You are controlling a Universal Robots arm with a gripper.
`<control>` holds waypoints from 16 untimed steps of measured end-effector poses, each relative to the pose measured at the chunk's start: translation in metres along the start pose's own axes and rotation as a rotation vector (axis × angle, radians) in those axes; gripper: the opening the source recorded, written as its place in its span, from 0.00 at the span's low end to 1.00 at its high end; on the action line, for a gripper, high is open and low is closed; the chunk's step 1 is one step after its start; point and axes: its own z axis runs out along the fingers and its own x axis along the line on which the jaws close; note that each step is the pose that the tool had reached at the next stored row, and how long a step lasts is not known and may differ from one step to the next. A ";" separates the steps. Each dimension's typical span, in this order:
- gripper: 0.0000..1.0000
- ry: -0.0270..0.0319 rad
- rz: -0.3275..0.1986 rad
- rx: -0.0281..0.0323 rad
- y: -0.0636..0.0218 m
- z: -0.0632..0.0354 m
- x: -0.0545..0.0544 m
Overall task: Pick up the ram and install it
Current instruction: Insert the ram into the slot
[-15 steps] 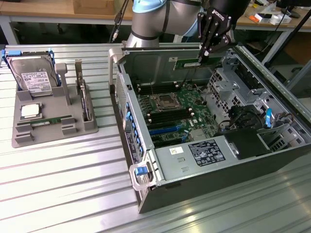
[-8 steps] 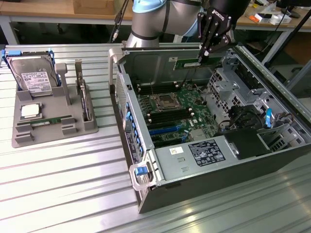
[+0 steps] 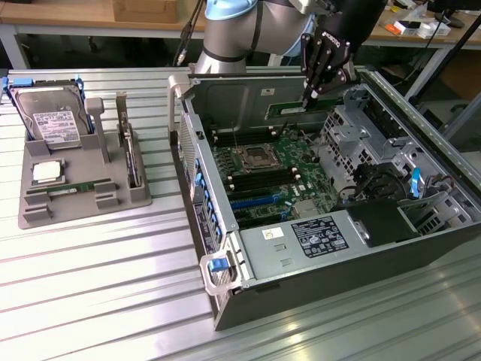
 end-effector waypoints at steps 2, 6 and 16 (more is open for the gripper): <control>0.13 0.0031 0.000 -0.0002 0.0000 0.0060 0.000; 0.13 0.0032 0.000 -0.0002 0.0003 0.0126 0.000; 0.13 0.0116 0.001 -0.0007 0.0022 0.0247 0.001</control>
